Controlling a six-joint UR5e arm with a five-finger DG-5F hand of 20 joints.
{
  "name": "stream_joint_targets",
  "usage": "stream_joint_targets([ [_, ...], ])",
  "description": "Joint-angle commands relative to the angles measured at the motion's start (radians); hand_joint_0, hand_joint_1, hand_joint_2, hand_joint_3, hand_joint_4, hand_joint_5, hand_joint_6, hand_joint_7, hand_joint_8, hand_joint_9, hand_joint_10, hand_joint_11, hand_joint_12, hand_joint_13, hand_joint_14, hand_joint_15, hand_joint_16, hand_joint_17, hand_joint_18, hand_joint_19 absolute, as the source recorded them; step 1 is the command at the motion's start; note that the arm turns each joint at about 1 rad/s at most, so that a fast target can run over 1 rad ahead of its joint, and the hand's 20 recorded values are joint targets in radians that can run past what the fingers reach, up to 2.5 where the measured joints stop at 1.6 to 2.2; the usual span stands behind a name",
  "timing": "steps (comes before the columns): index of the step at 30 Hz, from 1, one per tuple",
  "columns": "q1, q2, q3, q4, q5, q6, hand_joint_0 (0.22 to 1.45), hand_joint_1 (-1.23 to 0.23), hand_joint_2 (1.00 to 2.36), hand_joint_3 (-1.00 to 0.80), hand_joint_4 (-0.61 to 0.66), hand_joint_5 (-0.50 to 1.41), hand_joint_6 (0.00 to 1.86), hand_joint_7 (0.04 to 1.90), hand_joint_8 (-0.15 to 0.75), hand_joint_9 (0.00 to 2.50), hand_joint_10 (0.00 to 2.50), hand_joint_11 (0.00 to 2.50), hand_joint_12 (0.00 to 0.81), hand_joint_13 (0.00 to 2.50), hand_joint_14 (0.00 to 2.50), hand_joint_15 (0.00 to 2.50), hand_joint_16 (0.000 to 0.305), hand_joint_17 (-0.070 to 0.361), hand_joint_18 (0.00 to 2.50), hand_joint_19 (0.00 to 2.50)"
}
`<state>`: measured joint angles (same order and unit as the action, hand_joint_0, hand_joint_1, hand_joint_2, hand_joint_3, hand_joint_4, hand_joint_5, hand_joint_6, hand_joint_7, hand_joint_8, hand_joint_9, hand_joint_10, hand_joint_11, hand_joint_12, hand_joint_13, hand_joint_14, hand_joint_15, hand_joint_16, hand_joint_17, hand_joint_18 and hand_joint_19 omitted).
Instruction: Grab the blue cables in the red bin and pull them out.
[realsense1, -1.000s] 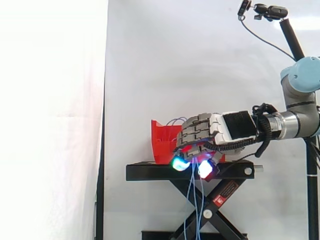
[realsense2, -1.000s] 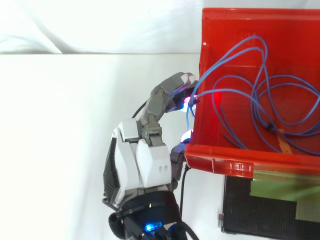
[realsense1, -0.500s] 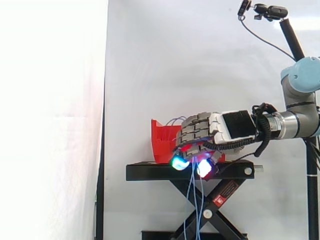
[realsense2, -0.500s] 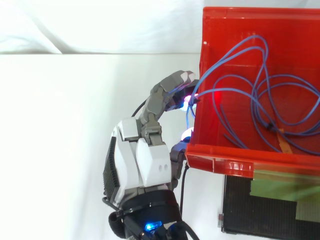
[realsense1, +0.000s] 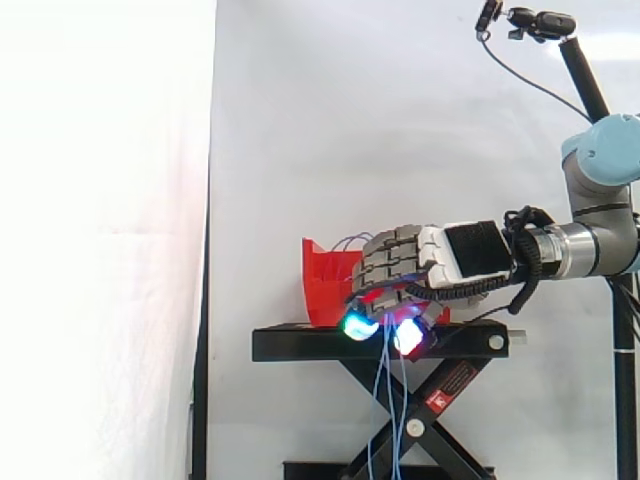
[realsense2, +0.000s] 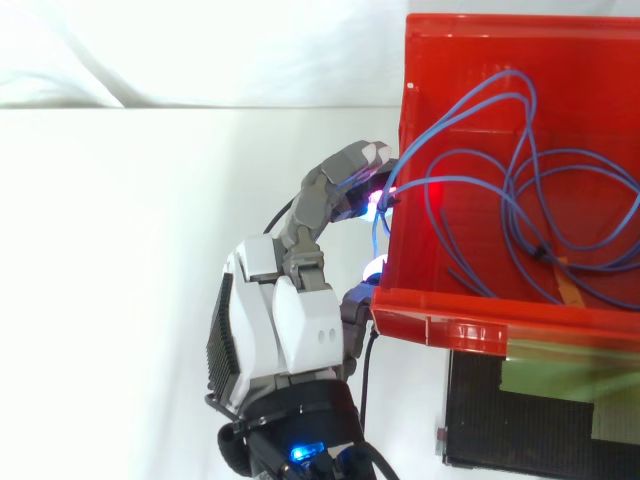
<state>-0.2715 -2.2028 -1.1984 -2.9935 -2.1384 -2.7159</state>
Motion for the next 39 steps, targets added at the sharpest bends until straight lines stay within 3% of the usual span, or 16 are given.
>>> stream_joint_targets([
  [1, 0.0, 0.0, 0.0, -0.001, 0.0, 0.0, 0.86, -0.89, 1.0, -1.0, 0.22, 0.9, 0.01, 0.69, 0.285, 0.76, 0.02, 0.53, 0.346, 0.75, 0.02, 0.51, 0.044, 0.1, 0.54, 0.61],
  [39, 0.0, 0.0, -0.012, -0.002, 0.003, 0.002, 0.87, -0.86, 1.0, -1.0, 0.19, 0.99, 0.02, 0.8, 0.284, 0.79, 0.02, 0.56, 0.343, 0.76, 0.02, 0.52, 0.044, 0.098, 0.56, 0.61],
])
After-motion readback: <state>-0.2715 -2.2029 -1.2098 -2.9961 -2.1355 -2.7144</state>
